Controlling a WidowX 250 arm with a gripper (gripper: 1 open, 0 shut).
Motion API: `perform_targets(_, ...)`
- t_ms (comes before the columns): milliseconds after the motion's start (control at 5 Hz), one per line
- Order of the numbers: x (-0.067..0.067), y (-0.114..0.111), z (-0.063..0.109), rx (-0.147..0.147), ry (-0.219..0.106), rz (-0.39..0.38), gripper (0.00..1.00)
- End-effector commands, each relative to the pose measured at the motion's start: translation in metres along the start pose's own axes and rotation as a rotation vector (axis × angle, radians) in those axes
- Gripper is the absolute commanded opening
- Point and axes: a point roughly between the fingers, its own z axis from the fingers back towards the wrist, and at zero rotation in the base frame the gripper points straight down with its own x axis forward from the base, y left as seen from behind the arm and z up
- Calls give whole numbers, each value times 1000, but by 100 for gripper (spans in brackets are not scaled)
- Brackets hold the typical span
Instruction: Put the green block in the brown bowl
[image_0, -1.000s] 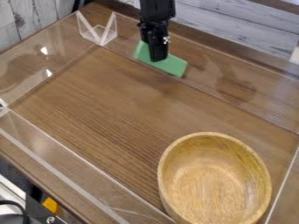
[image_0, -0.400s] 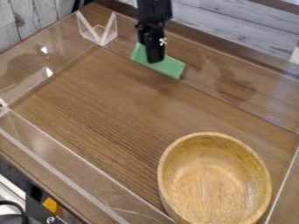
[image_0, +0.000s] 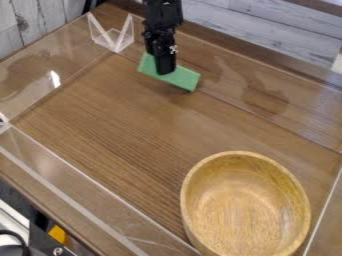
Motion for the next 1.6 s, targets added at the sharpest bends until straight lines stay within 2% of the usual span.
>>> perform_targets(0,22,17,7,120,-81,15,0)
perform_targets(400,30,11,3,139,-77,21,0)
perform_targets(800,39,-6,-4,156,-69,-2,0)
perform_targets(1200,30,8,-12,181,-76,93,0)
perform_targets(1400,30,11,-15,190,-72,89,0)
